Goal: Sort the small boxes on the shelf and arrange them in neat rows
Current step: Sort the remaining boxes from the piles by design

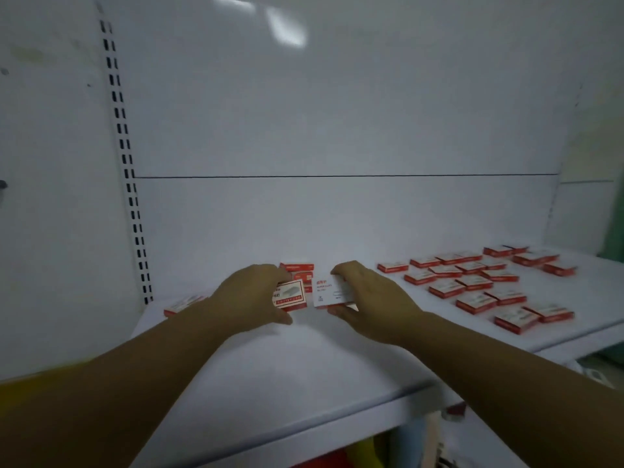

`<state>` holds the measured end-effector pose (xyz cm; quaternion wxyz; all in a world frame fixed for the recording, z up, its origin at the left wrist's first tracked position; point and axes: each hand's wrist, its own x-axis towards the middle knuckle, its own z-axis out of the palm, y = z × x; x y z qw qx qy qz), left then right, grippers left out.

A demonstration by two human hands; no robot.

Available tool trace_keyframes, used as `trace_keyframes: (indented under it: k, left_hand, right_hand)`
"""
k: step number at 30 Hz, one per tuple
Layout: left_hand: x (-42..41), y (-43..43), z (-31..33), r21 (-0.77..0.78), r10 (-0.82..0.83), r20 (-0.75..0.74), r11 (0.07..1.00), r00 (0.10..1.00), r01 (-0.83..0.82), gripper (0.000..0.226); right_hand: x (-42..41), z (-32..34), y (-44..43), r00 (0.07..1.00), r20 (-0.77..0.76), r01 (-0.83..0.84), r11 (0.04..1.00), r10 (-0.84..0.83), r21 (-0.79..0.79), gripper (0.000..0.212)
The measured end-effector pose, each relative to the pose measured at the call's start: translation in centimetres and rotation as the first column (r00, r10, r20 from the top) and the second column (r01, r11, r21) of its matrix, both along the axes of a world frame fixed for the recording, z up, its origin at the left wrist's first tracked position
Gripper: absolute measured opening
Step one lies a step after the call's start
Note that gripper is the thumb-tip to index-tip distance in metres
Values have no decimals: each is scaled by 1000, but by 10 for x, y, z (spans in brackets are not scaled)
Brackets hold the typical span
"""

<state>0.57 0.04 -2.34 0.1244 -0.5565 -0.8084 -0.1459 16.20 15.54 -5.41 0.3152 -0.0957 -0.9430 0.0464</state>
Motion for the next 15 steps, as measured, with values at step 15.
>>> trace_keyframes:
  k: [15]
  left_hand:
    - [169, 105, 3, -64, -188, -46, 981, 981, 185, 50]
  right_hand:
    - [202, -7, 78, 974, -1, 227, 972, -227, -57, 60]
